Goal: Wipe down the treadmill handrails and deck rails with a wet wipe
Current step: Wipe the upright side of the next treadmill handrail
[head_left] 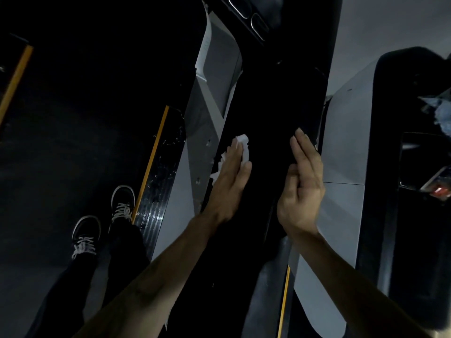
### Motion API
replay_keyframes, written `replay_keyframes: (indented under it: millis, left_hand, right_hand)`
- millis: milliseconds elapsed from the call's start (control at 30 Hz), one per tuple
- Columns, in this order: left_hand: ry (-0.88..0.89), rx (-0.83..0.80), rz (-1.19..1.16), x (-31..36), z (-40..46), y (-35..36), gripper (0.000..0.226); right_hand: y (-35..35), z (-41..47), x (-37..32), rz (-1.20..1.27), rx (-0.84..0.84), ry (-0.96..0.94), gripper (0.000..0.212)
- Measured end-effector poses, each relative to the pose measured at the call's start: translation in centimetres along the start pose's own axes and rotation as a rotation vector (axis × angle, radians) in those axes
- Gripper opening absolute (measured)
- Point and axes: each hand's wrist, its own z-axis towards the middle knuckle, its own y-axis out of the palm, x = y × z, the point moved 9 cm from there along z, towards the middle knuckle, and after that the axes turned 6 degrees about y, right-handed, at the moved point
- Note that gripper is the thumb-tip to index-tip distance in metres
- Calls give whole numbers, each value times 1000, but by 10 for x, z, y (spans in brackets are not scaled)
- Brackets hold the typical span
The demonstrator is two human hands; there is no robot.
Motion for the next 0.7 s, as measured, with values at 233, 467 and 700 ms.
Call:
replay_keyframes:
  millis: [233,467,700]
  left_hand:
    - [-8,-71,-20,10,54,-3,60]
    - [-124,-51,-70,-32,31,-21,57]
    - [13,-39,-21,-3,13,-3,59]
  right_hand:
    - [2,0,-3,-17,-8,8,55]
    - [8,1,-10,-71,-91,-8,55]
    - [12,16,-11,-206,-178,-60,52]
